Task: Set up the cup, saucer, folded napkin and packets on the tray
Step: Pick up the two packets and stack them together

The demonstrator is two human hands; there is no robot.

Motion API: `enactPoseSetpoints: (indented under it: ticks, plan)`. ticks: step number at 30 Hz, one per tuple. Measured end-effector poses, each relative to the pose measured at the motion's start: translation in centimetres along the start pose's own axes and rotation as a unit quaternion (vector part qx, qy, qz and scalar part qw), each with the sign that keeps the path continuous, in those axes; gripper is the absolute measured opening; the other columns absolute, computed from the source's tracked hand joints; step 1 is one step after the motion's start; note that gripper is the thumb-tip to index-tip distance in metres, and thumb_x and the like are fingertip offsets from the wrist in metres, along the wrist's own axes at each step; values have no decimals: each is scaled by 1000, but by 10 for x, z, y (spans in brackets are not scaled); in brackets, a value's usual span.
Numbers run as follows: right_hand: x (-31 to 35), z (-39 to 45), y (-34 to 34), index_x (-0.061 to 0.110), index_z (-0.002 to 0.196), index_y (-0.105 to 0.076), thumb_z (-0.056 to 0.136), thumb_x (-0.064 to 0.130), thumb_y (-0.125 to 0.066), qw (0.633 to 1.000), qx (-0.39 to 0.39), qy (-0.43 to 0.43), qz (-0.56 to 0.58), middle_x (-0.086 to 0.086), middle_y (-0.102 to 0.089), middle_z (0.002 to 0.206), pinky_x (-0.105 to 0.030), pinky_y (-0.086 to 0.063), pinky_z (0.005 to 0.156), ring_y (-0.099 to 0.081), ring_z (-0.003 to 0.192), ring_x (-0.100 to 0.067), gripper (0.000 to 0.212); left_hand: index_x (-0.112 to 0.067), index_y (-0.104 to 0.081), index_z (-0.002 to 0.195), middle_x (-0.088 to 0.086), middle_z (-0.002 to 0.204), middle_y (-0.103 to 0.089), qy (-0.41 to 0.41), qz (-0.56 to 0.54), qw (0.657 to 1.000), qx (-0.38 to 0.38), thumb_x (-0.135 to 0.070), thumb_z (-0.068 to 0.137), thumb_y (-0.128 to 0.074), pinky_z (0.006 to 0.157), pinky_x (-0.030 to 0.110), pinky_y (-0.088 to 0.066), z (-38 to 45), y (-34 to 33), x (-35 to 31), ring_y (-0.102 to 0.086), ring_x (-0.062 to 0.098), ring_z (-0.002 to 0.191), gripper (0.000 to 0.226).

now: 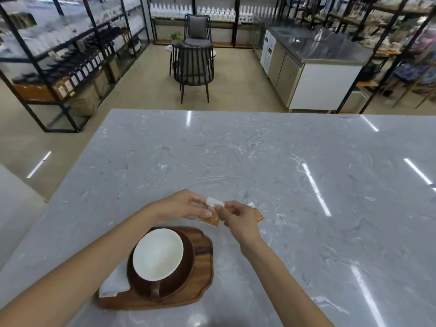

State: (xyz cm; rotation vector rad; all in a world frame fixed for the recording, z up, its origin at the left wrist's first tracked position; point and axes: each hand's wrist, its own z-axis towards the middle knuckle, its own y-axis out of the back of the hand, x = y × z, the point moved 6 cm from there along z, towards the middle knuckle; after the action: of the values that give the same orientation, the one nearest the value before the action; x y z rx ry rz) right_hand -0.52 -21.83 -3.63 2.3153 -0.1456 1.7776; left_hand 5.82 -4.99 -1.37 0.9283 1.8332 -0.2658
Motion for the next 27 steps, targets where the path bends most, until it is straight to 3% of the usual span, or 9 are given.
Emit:
enactPoseSetpoints:
  ticks: [6, 9, 12, 14, 16, 19, 23, 27]
  plan:
    - [17, -3, 0, 24, 92, -79, 86, 33, -80, 996, 46, 22, 73, 0, -80, 80, -15, -57, 66, -75, 74, -7, 11, -15, -77, 112, 5, 99, -82, -50, -68, 993, -86, -17, 85, -81, 77, 25, -59, -13, -4, -19, -78, 18, 93, 28]
    - [12, 6, 17, 20, 90, -79, 88, 27, -77, 996, 21, 20, 85, -1, -79, 78, -18, -56, 65, -73, 71, -6, 8, -8, -77, 112, 8, 96, -82, -53, -92, 985, -136, -12, 84, -81, 74, 25, -62, -17, -3, -19, -79, 20, 89, 28]
    - [3, 24, 57, 20, 86, -77, 87, 19, -75, 996, -82, 32, -31, 3, -75, 72, -21, -53, 60, -71, 71, -13, 2, -6, -76, 114, 7, 96, -82, -54, -121, 974, -182, -10, 86, -79, 79, 29, -62, -23, -1, -16, -79, 19, 88, 29]
    - [-6, 36, 83, 17, 99, -75, 87, 17, -72, 980, -122, 14, -156, 1, -75, 86, -24, -55, 69, -72, 87, -21, 12, -10, -76, 113, 4, 95, -82, -59, -139, 968, -201, -11, 86, -79, 72, 24, -61, -28, 0, -16, -79, 16, 87, 27]
    - [-18, 46, 96, 12, 120, -67, 88, 25, -70, 956, -92, -32, -276, -6, -73, 108, -35, -55, 87, -68, 105, -27, 34, -16, -78, 108, 1, 94, -82, -65, -153, 962, -215, -13, 86, -79, 67, 19, -58, -33, 0, -17, -79, 15, 87, 22]
    - [-26, 53, 96, 10, 134, -55, 89, 37, -70, 918, -34, -59, -390, -10, -67, 124, -36, -51, 87, -64, 113, -29, 54, -18, -78, 103, 1, 94, -82, -71, -167, 957, -225, -14, 86, -79, 67, 18, -58, -39, -4, -19, -79, 15, 87, 18]
    - [-26, 55, 90, 13, 136, -51, 86, 31, -70, 900, -2, -58, -432, -11, -65, 128, -40, -54, 91, -63, 115, -30, 56, -20, -78, 100, 0, 93, -82, -72, -183, 954, -225, -14, 86, -79, 65, 16, -58, -43, -14, -22, -79, 16, 87, 16]
    - [-27, 56, 89, 12, 133, -54, 83, 24, -71, 918, 9, -79, -388, -10, -67, 124, -38, -55, 89, -64, 112, -28, 54, -20, -78, 103, 0, 94, -82, -74, -184, 953, -228, -16, 86, -79, 66, 17, -59, -47, -23, -23, -79, 15, 87, 17]
